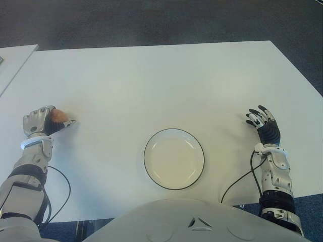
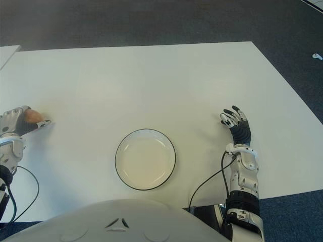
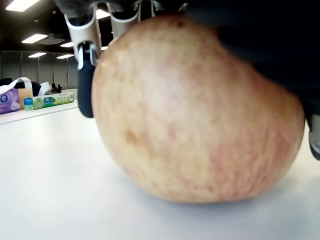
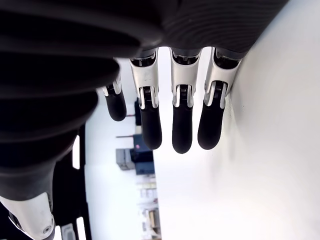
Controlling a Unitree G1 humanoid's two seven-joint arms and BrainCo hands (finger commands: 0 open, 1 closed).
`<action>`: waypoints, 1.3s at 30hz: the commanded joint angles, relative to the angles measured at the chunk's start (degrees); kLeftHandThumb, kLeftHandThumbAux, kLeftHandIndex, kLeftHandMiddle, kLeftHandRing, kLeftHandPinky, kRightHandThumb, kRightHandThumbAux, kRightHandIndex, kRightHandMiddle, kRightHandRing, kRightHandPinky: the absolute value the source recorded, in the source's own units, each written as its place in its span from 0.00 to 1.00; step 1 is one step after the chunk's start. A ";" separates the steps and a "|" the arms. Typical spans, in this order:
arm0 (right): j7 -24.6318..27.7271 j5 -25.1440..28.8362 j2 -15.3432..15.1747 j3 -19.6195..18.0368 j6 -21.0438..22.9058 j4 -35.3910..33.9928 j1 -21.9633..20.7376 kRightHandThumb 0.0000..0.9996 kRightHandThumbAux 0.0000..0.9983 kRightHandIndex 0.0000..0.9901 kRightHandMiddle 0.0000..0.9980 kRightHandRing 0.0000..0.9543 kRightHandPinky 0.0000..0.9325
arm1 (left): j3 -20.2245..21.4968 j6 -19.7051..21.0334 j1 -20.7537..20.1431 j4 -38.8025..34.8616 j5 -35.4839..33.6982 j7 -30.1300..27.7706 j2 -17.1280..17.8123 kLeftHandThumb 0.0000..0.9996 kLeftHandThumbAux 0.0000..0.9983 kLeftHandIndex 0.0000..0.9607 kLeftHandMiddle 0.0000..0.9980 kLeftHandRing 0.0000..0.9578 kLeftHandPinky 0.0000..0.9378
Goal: Put the apples into the plate.
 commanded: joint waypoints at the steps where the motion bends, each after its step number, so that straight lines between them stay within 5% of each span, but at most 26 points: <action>1: -0.65 -0.33 1.21 0.71 1.99 0.52 0.93 0.28 0.69 0.14 0.30 0.30 0.29 | -1.05 -1.51 2.21 2.19 -0.85 -2.34 -3.70 0.75 0.70 0.46 0.81 0.85 0.82; 28: 1.50 -0.40 0.29 1.29 0.21 1.10 1.39 0.26 0.68 0.13 0.30 0.30 0.29 | -0.72 -4.13 2.34 0.69 -2.47 -0.39 -3.13 0.75 0.70 0.46 0.85 0.87 0.81; 39: 0.56 -0.30 0.04 1.10 2.45 0.94 0.99 0.29 0.67 0.14 0.30 0.31 0.30 | 3.61 1.81 6.71 -22.50 -2.32 -5.30 1.72 0.75 0.70 0.46 0.83 0.85 0.83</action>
